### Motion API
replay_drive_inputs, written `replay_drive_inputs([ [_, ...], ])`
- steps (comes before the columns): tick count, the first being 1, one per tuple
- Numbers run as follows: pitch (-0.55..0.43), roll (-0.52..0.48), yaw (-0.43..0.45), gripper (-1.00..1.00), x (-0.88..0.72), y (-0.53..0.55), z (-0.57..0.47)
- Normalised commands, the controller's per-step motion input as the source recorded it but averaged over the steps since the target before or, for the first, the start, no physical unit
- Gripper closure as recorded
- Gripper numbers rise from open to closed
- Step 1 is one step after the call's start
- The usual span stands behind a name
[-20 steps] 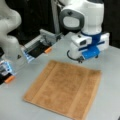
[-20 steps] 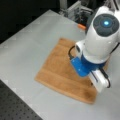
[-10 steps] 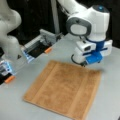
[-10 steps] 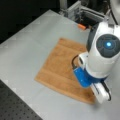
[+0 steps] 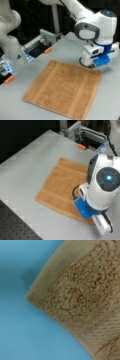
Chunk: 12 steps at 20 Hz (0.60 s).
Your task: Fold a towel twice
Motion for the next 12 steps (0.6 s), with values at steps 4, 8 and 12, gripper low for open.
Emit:
replay_drive_inputs([
  [4,-0.040,-0.356,-0.065,-1.00,0.28,0.15,-0.10],
  [8,-0.012,-0.389,-0.121,-1.00,0.24,0.22,-0.16],
  [12,0.029,-0.364,-0.114,-1.00,0.22,0.26,-0.16],
])
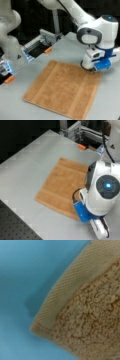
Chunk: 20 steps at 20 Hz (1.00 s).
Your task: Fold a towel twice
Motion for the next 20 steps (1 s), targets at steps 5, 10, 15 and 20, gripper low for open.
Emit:
replay_drive_inputs([
  [5,0.017,-0.300,-0.053,-1.00,0.24,0.22,-0.08],
  [10,-0.014,-0.269,0.057,-1.00,0.22,0.04,-0.03],
  [15,-0.033,-0.252,0.116,-1.00,0.18,-0.02,-0.02],
  [20,-0.084,-0.193,0.177,-1.00,0.15,0.02,-0.03],
])
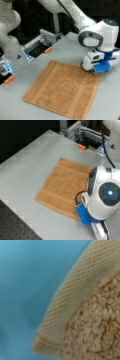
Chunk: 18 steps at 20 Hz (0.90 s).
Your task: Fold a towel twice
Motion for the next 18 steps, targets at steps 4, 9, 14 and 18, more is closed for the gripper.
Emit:
replay_drive_inputs([
  [4,-0.097,-0.153,0.148,-1.00,0.11,0.03,-0.07],
  [9,-0.123,-0.144,0.138,1.00,0.06,0.02,-0.15],
  [14,-0.109,-0.158,0.146,1.00,0.03,-0.04,-0.13],
  [18,-0.032,-0.182,0.138,1.00,-0.01,-0.07,-0.13],
])
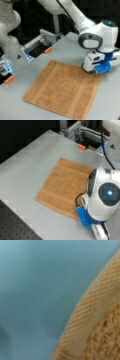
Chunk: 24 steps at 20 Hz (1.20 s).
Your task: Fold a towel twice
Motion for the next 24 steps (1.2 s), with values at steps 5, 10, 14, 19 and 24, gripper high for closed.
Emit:
replay_drive_inputs([
  [5,0.018,-0.220,0.126,1.00,-0.04,-0.11,-0.15],
  [10,0.026,-0.228,0.147,1.00,-0.09,-0.15,-0.14],
  [14,0.029,-0.208,0.183,1.00,-0.13,-0.18,-0.09],
  [19,0.055,-0.163,0.196,1.00,-0.22,-0.25,0.04],
  [24,0.063,-0.072,0.164,1.00,-0.28,-0.29,0.17],
])
